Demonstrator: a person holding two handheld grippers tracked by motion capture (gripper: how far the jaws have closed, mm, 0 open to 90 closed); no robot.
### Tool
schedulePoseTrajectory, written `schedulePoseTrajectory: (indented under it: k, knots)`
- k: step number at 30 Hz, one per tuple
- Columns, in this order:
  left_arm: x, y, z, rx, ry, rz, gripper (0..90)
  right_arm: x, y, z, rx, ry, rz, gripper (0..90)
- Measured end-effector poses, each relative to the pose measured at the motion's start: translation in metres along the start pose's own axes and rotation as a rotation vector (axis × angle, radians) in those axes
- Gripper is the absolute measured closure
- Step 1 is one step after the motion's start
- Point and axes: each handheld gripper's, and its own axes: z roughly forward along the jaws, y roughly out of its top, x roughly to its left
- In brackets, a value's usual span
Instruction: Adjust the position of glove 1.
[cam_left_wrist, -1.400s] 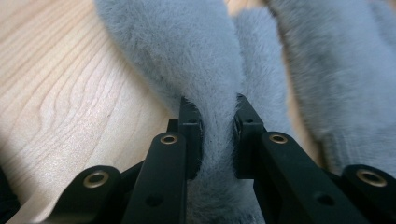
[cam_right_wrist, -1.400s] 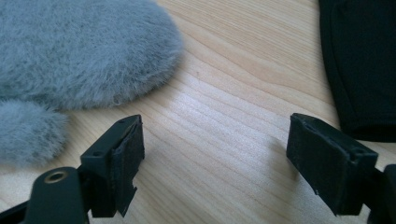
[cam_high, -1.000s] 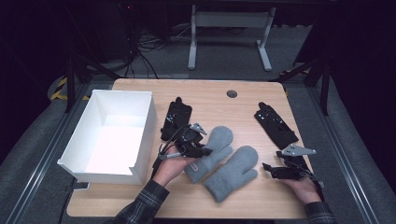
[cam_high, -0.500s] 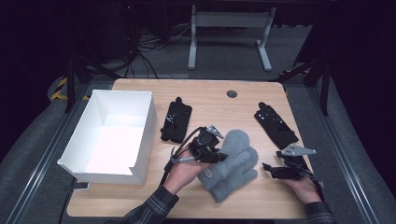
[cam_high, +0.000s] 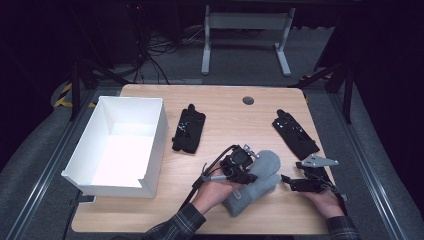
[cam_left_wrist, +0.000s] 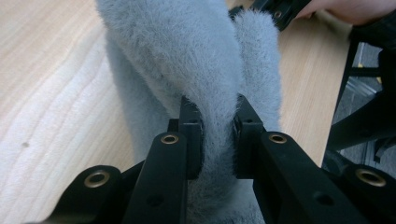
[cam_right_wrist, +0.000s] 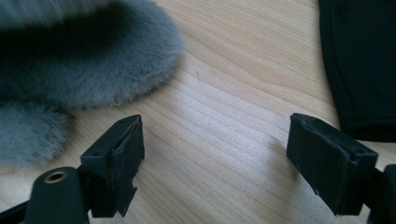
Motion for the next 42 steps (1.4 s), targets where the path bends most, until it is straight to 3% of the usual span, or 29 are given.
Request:
schedulePoseTrajectory:
  k: [5, 7, 11, 14, 15, 16, 19, 20, 24, 28, 29, 31, 36, 42]
  knots:
    - [0.006, -0.005, 0.014, 0.031, 0.004, -0.008, 78.5, 0.0, 0.0, 0.0, 0.0, 0.0, 0.0, 19.6]
    - [0.008, -0.006, 0.016, 0.05, 0.008, 0.015, 78.1, 0.0, 0.0, 0.0, 0.0, 0.0, 0.0, 19.6]
    - [0.01, -0.007, 0.02, 0.051, 0.013, 0.021, 75.6, 0.0, 0.0, 0.0, 0.0, 0.0, -0.001, 19.6]
    - [0.01, -0.007, 0.016, 0.028, 0.025, 0.034, 63.2, 0.0, 0.0, 0.0, 0.0, 0.0, 0.0, 19.6]
    - [0.011, -0.007, 0.011, 0.01, 0.032, 0.038, 53.1, 0.0, 0.0, 0.0, 0.0, 0.0, 0.0, 19.6]
    - [0.011, -0.007, 0.011, 0.01, 0.032, 0.038, 49.2, 0.0, 0.0, 0.0, 0.0, 0.0, 0.0, 19.7]
    - [0.013, -0.009, 0.0, -0.035, 0.03, 0.03, 43.9, 0.0, 0.0, -0.001, 0.0, -0.001, 0.003, 22.0]
    - [0.014, -0.01, -0.006, -0.05, 0.029, 0.033, 43.0, -0.001, 0.0, -0.003, 0.004, 0.003, 0.017, 28.2]
    - [0.02, -0.015, -0.022, -0.096, 0.042, 0.032, 50.1, 0.0, 0.004, -0.01, -0.013, 0.022, 0.025, 46.7]
    - [0.026, -0.021, -0.032, -0.101, 0.055, 0.019, 74.0, 0.004, 0.008, -0.015, -0.013, 0.057, 0.004, 70.8]
    - [0.029, -0.025, -0.034, -0.093, 0.055, 0.006, 74.0, 0.004, 0.008, -0.015, -0.013, 0.057, 0.004, 70.8]
    - [0.034, -0.032, -0.036, -0.074, 0.062, -0.005, 87.4, 0.009, 0.012, -0.016, -0.013, 0.085, -0.007, 85.8]
    - [0.042, -0.054, -0.037, -0.039, 0.063, -0.024, 89.8, 0.014, 0.016, -0.014, -0.002, 0.125, -0.01, 89.8]
    - [0.045, -0.075, -0.03, -0.018, 0.03, -0.049, 89.6, 0.025, 0.022, -0.001, 0.049, 0.169, -0.032, 89.8]
